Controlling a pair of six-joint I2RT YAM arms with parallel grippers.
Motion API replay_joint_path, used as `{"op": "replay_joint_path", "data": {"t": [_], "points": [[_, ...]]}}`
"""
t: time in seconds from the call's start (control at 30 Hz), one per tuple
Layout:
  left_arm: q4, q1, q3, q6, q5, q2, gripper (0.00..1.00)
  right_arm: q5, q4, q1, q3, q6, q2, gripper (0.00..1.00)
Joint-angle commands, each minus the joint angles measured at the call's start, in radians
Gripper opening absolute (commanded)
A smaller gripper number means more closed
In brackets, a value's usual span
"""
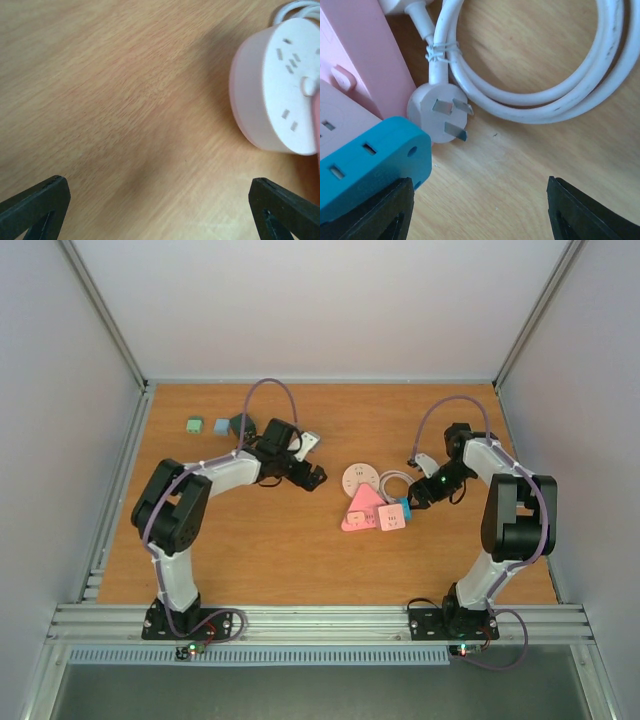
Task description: Pull the plug off the socket
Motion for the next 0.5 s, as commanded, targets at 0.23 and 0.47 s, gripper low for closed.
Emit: {"op": "replay_joint_path", "data": {"t": [0.23,0.47], "points": [[-0.003,0.037,-0.213,0.229,0.183,-0.323,1.0,-0.067,-0.024,0.054,-0.088,-0.022,-0.084,0.73],[-0.045,0.037,-0.318,0.376,0.261,-0.481,1.0,-0.084,0.049,0.152,-0.09,0.041,-0.069,0.74]]}}
